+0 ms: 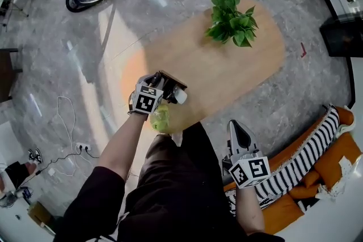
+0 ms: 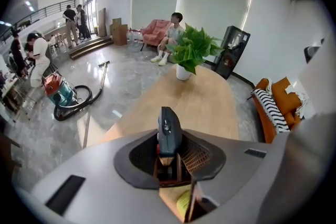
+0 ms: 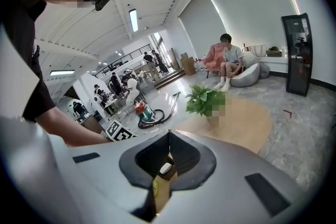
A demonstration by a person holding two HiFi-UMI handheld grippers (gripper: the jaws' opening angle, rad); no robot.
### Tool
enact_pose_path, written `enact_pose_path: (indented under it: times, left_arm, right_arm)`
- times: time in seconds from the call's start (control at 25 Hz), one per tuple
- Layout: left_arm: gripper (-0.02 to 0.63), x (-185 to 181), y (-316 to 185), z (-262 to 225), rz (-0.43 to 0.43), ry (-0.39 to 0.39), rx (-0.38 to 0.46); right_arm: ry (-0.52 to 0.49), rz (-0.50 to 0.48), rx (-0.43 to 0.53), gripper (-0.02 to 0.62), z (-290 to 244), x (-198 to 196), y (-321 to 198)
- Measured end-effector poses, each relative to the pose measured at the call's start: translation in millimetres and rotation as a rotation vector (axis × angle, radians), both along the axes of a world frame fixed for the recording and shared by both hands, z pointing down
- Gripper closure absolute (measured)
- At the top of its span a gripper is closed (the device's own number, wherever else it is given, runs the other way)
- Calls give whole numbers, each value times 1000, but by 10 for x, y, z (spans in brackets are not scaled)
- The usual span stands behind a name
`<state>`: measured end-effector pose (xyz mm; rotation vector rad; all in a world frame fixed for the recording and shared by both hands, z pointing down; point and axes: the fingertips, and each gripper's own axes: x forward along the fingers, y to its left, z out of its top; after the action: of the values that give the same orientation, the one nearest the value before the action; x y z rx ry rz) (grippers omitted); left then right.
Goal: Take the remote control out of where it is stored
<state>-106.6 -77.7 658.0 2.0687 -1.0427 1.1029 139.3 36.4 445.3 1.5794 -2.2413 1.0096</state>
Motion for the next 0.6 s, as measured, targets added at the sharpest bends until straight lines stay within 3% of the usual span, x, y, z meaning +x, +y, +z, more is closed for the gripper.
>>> enact_pose_path:
  times: [0.16,0.6]
  left_arm:
    - [497,-70,0,-275,-34,48,57]
    - [499,-67,-208,-1150,47,83,252]
  right_arm:
    - [-10,0,23,588,-85,-47,-14]
    - [-70,58,57,588,-169,39,-27]
